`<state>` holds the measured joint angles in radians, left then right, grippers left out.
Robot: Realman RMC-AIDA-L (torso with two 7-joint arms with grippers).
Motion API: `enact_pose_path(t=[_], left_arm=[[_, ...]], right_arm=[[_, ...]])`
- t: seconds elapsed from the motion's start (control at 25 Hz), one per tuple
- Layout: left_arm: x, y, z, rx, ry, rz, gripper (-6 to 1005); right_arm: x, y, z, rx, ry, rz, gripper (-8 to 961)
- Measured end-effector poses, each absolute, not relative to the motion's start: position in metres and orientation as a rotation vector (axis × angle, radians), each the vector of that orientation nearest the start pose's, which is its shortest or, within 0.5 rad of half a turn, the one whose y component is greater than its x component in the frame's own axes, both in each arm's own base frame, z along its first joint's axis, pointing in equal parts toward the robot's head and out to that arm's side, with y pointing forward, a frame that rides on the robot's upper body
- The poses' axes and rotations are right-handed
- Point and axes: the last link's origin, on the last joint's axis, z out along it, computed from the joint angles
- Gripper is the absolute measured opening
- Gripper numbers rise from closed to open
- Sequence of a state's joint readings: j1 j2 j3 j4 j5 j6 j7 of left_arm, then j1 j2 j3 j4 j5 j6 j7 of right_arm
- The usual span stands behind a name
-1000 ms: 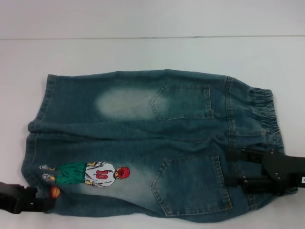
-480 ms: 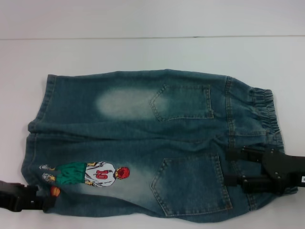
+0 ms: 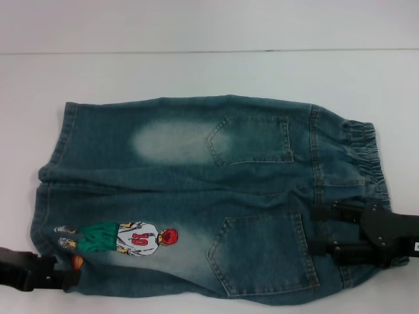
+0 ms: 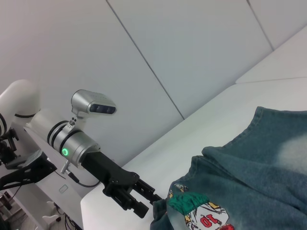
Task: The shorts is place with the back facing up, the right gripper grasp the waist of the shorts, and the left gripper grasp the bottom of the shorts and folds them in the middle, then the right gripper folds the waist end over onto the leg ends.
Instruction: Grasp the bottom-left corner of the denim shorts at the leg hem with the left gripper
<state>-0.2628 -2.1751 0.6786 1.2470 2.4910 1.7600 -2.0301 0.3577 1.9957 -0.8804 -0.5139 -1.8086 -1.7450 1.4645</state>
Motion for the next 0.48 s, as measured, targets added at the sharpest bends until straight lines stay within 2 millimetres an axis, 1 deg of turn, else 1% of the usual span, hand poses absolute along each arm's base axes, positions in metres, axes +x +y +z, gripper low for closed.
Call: enact_pose_path(t=[0.48], left_arm=[[-0.3221,0.2475,0.0469,-2.508,-1.421,-0.034,758]], right_arm=[[0.2972,0.2562,0.003,-2.793,1.001,0.924,943]])
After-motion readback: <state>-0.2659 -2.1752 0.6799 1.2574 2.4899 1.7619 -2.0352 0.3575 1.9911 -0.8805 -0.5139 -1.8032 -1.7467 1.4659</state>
